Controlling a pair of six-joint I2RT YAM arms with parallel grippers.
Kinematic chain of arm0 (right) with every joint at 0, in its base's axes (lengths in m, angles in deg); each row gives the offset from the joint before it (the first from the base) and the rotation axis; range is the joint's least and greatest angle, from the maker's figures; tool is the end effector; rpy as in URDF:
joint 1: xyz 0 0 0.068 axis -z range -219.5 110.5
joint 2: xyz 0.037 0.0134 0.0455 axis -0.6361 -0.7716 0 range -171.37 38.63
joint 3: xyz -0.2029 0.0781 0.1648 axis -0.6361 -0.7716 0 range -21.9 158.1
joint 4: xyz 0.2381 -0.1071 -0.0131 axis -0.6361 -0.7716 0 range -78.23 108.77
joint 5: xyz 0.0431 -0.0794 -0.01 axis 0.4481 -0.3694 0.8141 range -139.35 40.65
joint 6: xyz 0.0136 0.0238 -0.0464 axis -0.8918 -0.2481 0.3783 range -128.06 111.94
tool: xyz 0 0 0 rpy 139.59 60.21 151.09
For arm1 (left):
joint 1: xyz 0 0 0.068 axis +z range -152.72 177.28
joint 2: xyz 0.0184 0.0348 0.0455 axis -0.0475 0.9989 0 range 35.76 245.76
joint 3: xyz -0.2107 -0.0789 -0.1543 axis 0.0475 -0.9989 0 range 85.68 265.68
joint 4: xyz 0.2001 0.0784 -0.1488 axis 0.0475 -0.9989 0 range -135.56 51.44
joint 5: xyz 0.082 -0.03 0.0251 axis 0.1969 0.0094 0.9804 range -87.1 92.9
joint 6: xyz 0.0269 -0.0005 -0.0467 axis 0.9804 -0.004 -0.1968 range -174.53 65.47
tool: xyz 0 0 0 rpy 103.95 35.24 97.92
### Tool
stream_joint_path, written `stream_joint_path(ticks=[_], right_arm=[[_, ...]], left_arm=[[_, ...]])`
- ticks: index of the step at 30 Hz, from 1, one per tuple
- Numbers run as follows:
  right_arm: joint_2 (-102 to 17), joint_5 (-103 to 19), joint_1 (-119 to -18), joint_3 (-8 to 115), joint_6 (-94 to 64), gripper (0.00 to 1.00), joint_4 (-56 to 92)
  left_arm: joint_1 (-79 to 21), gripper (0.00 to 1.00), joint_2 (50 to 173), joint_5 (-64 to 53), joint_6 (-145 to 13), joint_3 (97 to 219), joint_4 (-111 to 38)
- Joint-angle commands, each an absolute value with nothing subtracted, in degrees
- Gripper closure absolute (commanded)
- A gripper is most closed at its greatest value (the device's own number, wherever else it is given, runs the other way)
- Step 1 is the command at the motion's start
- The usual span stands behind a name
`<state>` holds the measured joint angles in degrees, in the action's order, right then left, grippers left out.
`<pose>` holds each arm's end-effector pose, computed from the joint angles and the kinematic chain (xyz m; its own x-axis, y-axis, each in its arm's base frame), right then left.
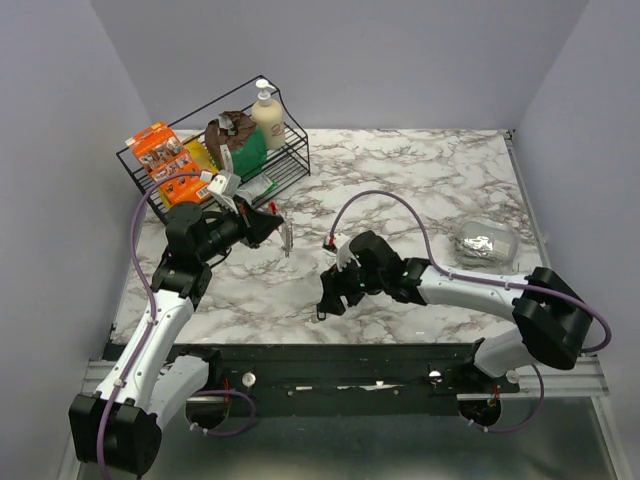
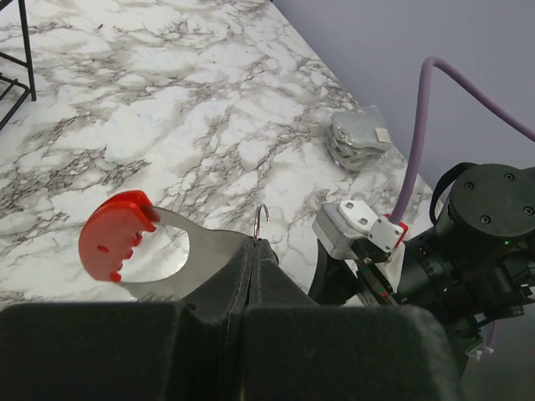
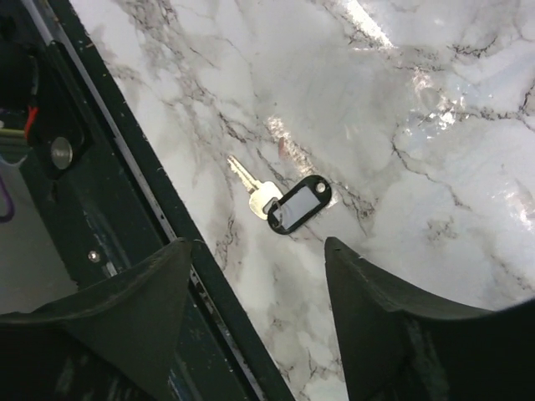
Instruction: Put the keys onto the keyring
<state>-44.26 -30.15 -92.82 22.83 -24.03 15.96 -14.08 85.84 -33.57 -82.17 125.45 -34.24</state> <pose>0.1687 0.2462 0.2007 -0.6257 -0.4051 -0.6666 -0.7630 0.4956 0.4150 0.1962 -0.0609 0.3204 -0.4330 -0.2936 -0.8522 0.6063 0.6048 -0.5164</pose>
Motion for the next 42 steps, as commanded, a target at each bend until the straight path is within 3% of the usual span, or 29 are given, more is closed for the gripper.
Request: stream_joint_path(ticks=[1,11,17,42], right_arm=[[-47.49,-32.56,-93.55,25.74,-23.44,0.3,15.25],[-52.5,-28.7,-93.9,27.32,-24.32,0.55,17.27],[-55.84,-27.82,-94.17,28.46,-24.85,0.62,17.01],[-62.09,-25.62,-94.78,30.83,-24.41,0.69,15.69]], left_arm=[[-13.89,1.0,84.36,-31.82,-80.11,127.52,-35.3],[-13.8,1.0,84.19,-32.96,-79.67,126.91,-35.22],[-13.8,1.0,84.28,-33.31,-79.93,126.47,-34.78],[-13.8,1.0,83.84,-33.84,-80.38,124.97,-33.99]])
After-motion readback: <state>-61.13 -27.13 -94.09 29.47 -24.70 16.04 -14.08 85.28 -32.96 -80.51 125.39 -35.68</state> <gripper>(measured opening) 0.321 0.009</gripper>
